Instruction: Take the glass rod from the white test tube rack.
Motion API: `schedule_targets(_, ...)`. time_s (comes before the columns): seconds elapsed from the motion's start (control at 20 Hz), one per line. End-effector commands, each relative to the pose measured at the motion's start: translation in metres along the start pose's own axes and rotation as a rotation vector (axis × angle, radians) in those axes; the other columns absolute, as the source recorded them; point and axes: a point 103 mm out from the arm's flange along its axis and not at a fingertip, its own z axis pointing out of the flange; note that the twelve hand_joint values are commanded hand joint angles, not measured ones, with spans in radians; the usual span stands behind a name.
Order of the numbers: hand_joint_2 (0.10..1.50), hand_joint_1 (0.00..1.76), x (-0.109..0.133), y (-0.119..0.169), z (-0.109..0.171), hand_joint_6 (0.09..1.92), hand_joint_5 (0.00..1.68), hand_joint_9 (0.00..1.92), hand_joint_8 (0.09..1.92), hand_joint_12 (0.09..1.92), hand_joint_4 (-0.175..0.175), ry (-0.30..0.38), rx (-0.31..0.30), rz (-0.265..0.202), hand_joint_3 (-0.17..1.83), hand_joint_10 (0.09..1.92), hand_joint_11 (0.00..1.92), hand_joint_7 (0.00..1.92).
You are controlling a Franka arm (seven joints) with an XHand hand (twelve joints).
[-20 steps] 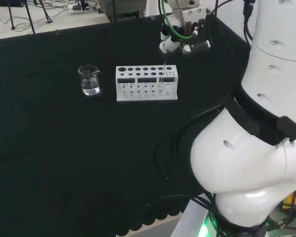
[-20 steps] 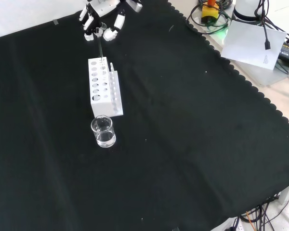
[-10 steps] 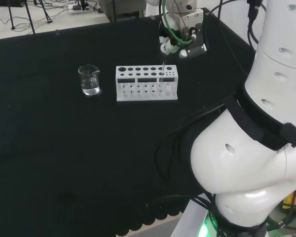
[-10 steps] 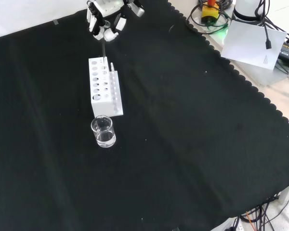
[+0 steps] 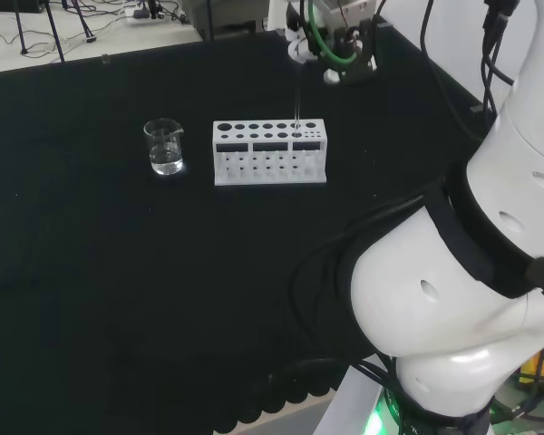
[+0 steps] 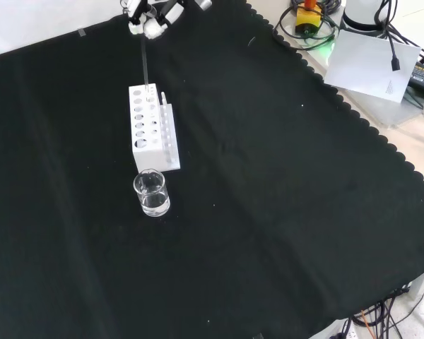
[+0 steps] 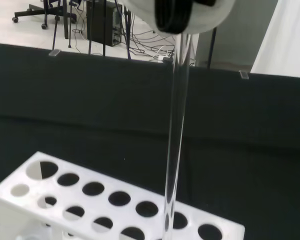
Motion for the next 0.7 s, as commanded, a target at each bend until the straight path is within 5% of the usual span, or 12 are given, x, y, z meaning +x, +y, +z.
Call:
schedule_targets(0.05, 0.98, 1.29, -0.002, -0.004, -0.056, 0.57, 1.08, 1.68, 1.13, 0.79, -0.175, 0.030, 0.054, 0.056, 0.19, 0.76, 1.29, 1.11)
schedule_targets(0.7, 1.02, 1.29, 0.019, -0.011, -0.111, 0.53, 1.09, 1.69, 1.15, 0.82, -0.175, -0.010, 0.010, -0.052, 0.12, 0.79, 1.30, 1.09)
